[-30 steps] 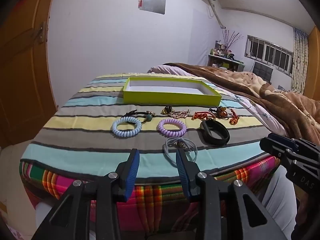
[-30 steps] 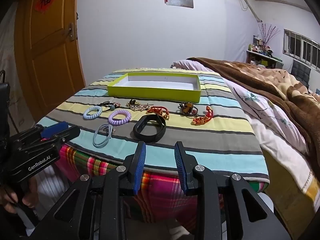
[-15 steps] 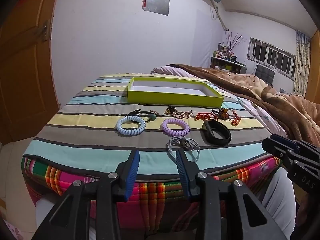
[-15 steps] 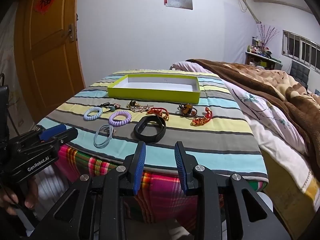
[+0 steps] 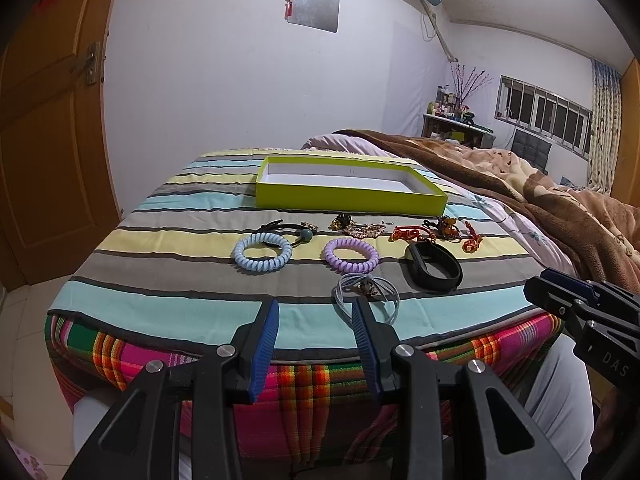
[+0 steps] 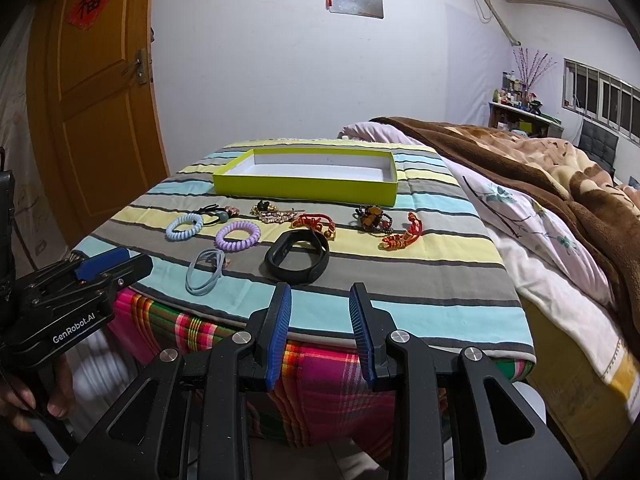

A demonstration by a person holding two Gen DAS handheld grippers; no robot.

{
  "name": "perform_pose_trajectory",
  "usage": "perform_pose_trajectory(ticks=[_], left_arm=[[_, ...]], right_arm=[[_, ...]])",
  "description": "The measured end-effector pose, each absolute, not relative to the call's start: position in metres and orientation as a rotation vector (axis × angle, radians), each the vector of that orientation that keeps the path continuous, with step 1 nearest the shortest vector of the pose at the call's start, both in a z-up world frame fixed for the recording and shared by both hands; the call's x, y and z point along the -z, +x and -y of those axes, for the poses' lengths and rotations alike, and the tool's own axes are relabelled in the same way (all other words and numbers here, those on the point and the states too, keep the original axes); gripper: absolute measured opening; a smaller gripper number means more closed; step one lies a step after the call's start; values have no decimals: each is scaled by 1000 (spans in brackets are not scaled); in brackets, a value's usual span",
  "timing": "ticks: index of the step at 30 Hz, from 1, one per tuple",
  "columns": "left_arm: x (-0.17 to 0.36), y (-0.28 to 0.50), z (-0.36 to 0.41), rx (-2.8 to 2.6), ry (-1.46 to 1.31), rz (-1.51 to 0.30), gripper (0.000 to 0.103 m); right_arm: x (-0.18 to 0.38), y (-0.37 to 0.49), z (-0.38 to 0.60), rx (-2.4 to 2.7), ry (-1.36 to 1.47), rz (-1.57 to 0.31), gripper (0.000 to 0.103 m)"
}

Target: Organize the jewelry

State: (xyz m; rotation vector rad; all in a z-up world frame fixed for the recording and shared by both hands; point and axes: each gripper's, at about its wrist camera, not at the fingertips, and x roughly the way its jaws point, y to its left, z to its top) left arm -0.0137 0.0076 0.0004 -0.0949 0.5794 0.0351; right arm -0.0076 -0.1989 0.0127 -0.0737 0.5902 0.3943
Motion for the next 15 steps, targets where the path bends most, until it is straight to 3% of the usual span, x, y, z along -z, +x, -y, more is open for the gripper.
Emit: perform_pose_trajectory(ticks=[15], left_arm=[[0,-14,-9,-37,-96,-583,38]], right_arm=[[-12,-7,199,-393,-74,-591,31]])
